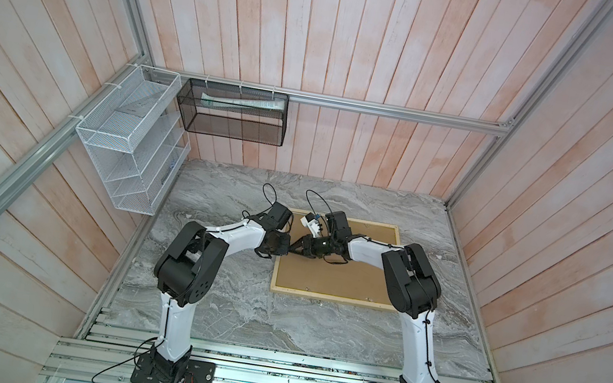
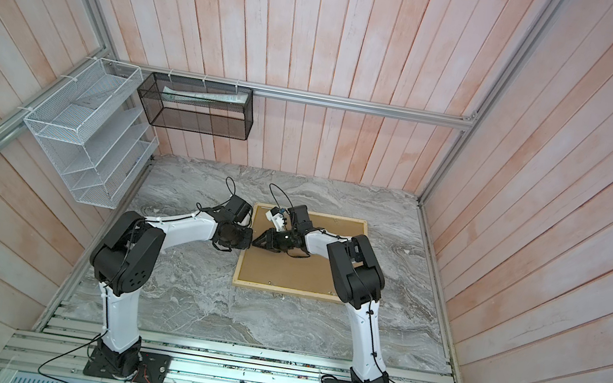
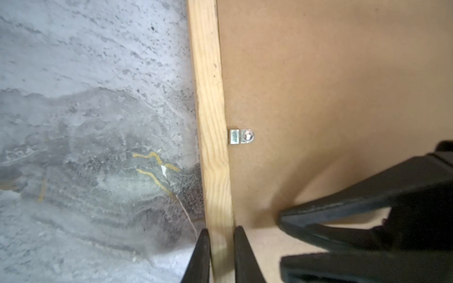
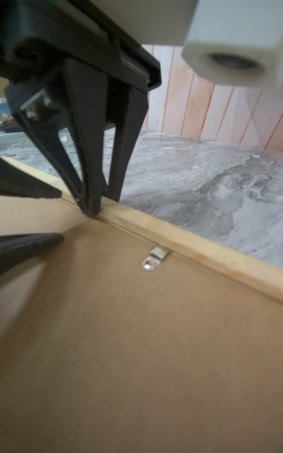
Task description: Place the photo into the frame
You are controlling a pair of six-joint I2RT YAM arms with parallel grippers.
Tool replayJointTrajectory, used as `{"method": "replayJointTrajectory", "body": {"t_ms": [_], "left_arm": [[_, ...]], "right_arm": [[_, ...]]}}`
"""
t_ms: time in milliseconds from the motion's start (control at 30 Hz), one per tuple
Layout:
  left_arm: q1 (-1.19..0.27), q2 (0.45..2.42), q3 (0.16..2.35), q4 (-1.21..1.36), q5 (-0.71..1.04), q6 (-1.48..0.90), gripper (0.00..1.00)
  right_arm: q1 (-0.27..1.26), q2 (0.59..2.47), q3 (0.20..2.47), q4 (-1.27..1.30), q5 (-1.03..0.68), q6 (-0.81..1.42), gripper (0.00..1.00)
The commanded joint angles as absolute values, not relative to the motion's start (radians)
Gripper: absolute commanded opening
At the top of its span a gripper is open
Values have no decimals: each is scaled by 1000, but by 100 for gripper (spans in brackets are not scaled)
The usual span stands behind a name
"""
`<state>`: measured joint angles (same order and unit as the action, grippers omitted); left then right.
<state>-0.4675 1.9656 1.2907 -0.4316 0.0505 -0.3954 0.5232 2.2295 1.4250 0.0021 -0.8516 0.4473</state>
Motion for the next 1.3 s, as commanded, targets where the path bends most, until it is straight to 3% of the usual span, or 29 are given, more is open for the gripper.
{"method": "replayJointTrajectory", "body": {"t_ms": [0,133,300,400,533,833,1033,1267], "left_arm": [[-462,2044,1314,-363,33,-325,2],[-462,2039,1344,-385,11,-314,5],[-463,1993,1360,-410,-3,-314,29],[-464,1945,1361,-433,-22,-323,34],[-482,1861,1324,-479,-24,-375,35],[-648,1660,1143,-583,-115,-547,35],[-764,1621,1045,-550,-14,-658,34],[-826,1657,968,-394,107,-731,33]], "right_arm": [[448,2171,1393,-149,-774,420,35],[374,2106,1434,-235,-630,356,43],[295,2115,1558,-351,-471,286,47],[267,2149,1656,-425,-369,244,48],[237,2216,1800,-523,-261,182,48],[213,2434,2163,-734,-195,70,49],[201,2533,2301,-797,-206,57,48],[178,2560,2303,-805,-232,64,47]]}}
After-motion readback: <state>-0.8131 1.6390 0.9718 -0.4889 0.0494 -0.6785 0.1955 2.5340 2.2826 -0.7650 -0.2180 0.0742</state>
